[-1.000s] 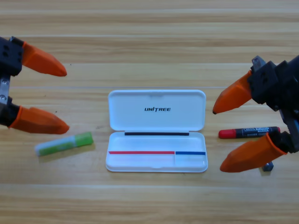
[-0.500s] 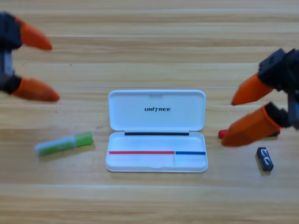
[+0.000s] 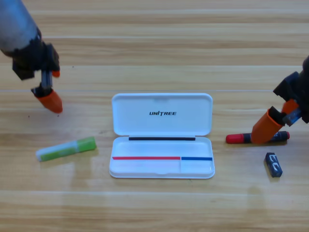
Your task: Clean up eraser and pencils
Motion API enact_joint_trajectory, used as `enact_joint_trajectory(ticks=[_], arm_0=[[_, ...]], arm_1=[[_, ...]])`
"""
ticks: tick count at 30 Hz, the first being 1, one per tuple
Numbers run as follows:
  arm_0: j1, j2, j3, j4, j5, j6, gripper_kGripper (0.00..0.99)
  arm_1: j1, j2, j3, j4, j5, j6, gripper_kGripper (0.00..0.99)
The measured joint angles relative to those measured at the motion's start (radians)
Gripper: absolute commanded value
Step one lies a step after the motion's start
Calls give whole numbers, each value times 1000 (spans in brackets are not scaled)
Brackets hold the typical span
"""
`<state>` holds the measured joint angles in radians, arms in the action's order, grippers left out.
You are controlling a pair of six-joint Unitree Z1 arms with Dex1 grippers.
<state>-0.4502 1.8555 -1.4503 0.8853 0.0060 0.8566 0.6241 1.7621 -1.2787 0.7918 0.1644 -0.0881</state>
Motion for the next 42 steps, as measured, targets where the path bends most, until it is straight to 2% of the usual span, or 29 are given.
enact_joint_trajectory(ticks=[5,9,13,17,23,25,29,34,37,38,42], arm_0=[[7,44,35,0,0,-3,917],[6,57,75,1,0,-27,917],[1,61,131,-22,0,-41,917],[-14,64,182,-63,0,-68,917],[-55,65,188,-74,0,-107,917],[-68,65,193,-89,0,-120,919],[-91,69,228,-133,0,-134,919],[-96,91,262,-179,7,-136,919],[-96,99,267,-195,20,-136,919],[-96,99,271,-200,23,-136,922],[-96,100,286,-232,28,-136,925]], arm_1=[[-14,62,18,-9,-68,113,990],[-14,76,49,-12,-76,278,990],[-13,106,55,-13,-128,369,942],[-12,139,65,-16,-137,436,920],[-7,204,80,-34,-137,476,885],[-3,216,80,-35,-137,480,816],[4,233,76,-39,-138,483,788],[10,234,75,-51,-137,485,267],[13,235,75,-60,-128,485,51],[14,236,75,-62,-126,485,0],[17,237,75,-62,-124,485,0]])
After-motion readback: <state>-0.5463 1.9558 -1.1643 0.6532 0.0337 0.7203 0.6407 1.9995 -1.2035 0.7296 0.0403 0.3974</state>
